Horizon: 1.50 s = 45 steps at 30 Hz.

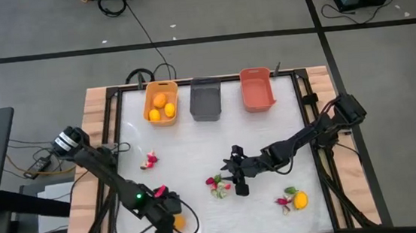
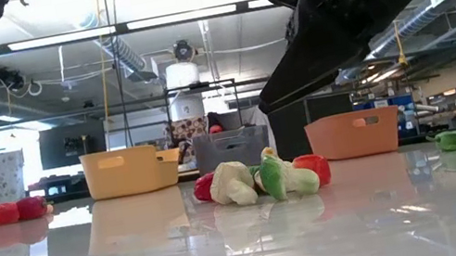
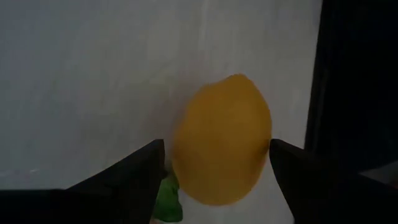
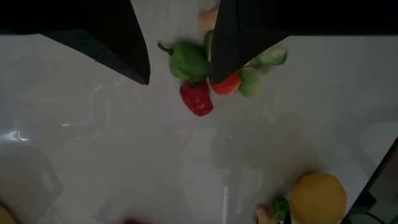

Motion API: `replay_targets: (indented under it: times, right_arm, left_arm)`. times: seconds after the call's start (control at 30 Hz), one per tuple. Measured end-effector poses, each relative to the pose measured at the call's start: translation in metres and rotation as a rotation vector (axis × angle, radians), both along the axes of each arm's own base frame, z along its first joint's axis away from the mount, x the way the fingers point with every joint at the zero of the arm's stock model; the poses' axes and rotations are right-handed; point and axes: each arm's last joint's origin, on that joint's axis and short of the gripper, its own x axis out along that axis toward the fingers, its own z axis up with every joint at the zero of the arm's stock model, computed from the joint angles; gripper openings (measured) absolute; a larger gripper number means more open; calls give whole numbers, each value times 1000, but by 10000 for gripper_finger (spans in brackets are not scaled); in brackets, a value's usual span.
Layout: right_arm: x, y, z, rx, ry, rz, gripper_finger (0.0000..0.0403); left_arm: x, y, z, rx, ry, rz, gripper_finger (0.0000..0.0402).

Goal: Sort produce into baskets
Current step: Put the yellow lemon into the yellow bin

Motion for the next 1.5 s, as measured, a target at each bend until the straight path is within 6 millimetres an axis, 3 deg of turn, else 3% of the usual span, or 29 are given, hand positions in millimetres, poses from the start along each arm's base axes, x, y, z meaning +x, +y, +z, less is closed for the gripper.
replay_targets:
  times: [0.37,0.57,0.7,0.87,1.07,1.3,1.5]
  right_arm:
    - [-9,14,-4,-5,40,-5,206]
    - [-10,16,-4,-4,36,-40,204]
    - [-10,15,-5,7,43,-55,204]
    - [-13,14,-1,10,51,-60,204]
    - [-24,9,12,15,98,-94,204]
    - [-39,4,10,-121,178,-217,204]
    - [-43,0,7,-191,194,-298,204]
  left_arm:
    - [12,-12,-27,38,-39,-138,293]
    - [18,-4,-25,64,-54,-105,256]
    - [25,13,-22,134,-60,-37,245]
    - [31,50,-15,281,-17,44,250]
    - [40,111,6,396,20,139,251]
    - [36,200,44,505,-9,290,251]
    - [14,289,68,602,-14,483,251]
